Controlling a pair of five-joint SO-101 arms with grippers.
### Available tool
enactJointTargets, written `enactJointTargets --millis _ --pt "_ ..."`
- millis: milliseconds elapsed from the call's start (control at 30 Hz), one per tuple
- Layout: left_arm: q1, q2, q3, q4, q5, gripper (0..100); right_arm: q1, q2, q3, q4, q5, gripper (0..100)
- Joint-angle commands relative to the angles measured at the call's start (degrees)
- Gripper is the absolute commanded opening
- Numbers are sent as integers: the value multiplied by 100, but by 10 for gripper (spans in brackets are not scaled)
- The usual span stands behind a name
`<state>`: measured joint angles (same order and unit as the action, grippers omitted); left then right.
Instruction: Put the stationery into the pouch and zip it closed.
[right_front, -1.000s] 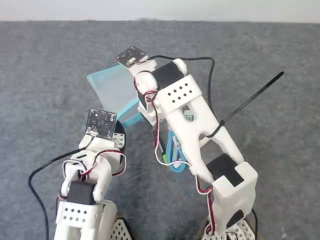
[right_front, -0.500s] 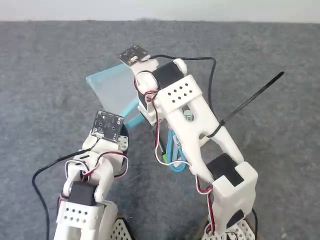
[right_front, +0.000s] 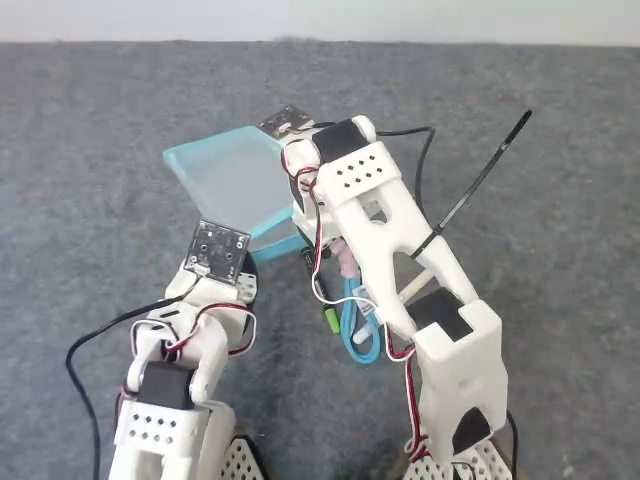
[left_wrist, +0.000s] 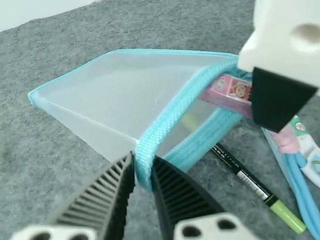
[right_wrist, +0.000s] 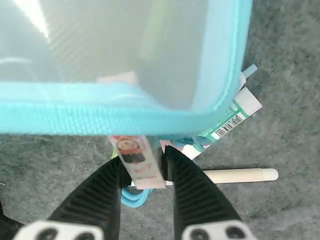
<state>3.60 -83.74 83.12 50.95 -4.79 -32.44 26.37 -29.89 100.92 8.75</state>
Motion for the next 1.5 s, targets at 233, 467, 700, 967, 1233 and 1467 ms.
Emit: enactJointTargets --millis 233,467,700,967,1233,1467 --pt "9 -88 -66 -26 114 11 -330 -127 -818 119 0 9" --pt "0 -88 -66 -35 114 11 -233 -127 -1451 136 -149 9" --pt "0 -88 -57 -44 114 11 -119 -347 -1433 207 -132 28" --pt "-9 -88 -57 -35 114 11 -374 -673 -1433 154 -167 176" --pt "-35 -88 -57 -18 114 11 -400 -585 -1459 -224 -193 85" --pt "-35 -88 -57 -9 123 11 48 -1174 -967 198 -53 70"
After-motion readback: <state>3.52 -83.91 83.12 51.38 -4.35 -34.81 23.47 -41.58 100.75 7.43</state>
